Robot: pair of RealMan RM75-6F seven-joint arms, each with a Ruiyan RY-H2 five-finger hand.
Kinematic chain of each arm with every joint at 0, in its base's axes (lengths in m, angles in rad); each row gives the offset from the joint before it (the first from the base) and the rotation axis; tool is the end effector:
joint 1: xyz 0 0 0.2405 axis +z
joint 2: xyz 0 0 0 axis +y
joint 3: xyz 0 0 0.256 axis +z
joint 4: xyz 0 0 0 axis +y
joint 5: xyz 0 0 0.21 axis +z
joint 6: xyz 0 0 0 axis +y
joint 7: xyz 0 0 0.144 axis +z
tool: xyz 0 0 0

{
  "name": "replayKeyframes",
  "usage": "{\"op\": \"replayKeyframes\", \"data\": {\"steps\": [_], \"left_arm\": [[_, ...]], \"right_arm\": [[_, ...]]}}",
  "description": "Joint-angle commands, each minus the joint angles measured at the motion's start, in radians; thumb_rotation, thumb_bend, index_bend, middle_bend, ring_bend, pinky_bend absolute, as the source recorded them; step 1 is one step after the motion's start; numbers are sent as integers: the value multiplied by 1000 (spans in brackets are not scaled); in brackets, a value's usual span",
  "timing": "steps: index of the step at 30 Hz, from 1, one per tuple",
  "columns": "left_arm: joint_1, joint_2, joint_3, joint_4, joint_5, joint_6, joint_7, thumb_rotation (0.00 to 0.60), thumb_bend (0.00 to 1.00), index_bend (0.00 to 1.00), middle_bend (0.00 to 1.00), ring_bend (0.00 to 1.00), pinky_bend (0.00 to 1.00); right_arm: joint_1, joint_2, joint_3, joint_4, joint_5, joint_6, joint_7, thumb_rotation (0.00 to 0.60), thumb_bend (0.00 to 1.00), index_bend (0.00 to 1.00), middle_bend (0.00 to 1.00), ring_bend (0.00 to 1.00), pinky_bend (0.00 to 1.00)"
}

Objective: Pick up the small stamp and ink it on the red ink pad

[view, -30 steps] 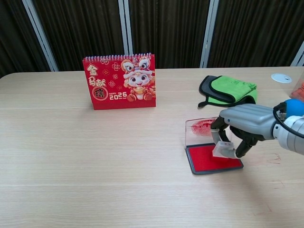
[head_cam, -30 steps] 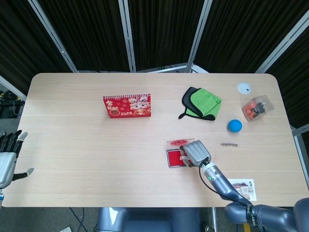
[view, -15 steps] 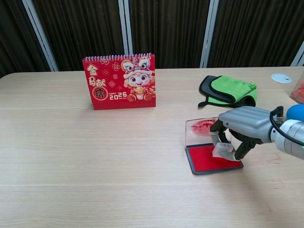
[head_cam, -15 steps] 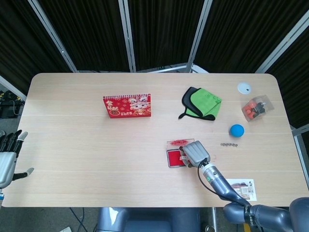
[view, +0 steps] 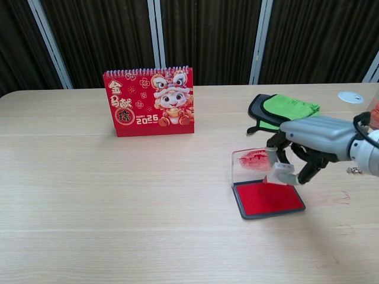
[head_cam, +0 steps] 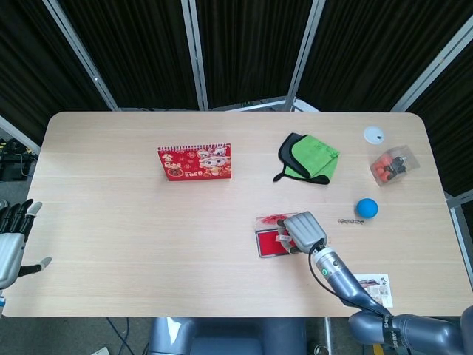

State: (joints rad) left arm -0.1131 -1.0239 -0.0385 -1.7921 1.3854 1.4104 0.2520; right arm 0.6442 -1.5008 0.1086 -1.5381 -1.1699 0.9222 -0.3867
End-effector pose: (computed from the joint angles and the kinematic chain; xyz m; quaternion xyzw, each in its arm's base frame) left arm -0.2963 0.1832 0.1660 -0.6215 -0.3799 -0.3017 0.6152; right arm -0.1811 -0.3074 -0.0193 0.7740 -0.3795 0.3142 0.3977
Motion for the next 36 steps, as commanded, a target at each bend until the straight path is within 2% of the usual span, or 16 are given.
{"op": "replayKeyframes", "data": {"steps": [1, 7, 17, 28, 32, 36], "left_arm": [[1, 1, 1, -1, 2, 2, -1, 600, 0, 0, 0, 0, 0], [3, 3, 6, -4, 12, 6, -2, 600, 0, 0, 0, 0, 0], [0, -4, 10, -8, 17, 2, 13, 600, 0, 0, 0, 0, 0], [-1, -9, 11, -9, 8, -2, 24, 600, 0, 0, 0, 0, 0], [-1, -7, 12, -9, 9, -4, 23, 600, 0, 0, 0, 0, 0], [0, -7, 13, -9, 10, -3, 22, 600, 0, 0, 0, 0, 0]], "right_arm": [[-11, 74, 13, -57, -15, 21, 27, 600, 498, 591, 609, 785, 1000], [-48, 140, -19, -22, -17, 18, 83, 600, 498, 591, 609, 785, 1000], [-90, 102, -77, 164, -56, -9, 194, 600, 497, 591, 609, 785, 1000], [-102, 70, -88, 269, -99, -27, 279, 600, 494, 560, 608, 784, 1000], [-102, 70, -91, 281, -105, -41, 290, 600, 446, 496, 591, 780, 1000], [-103, 67, -91, 292, -107, -49, 295, 600, 397, 480, 578, 779, 1000]]}}
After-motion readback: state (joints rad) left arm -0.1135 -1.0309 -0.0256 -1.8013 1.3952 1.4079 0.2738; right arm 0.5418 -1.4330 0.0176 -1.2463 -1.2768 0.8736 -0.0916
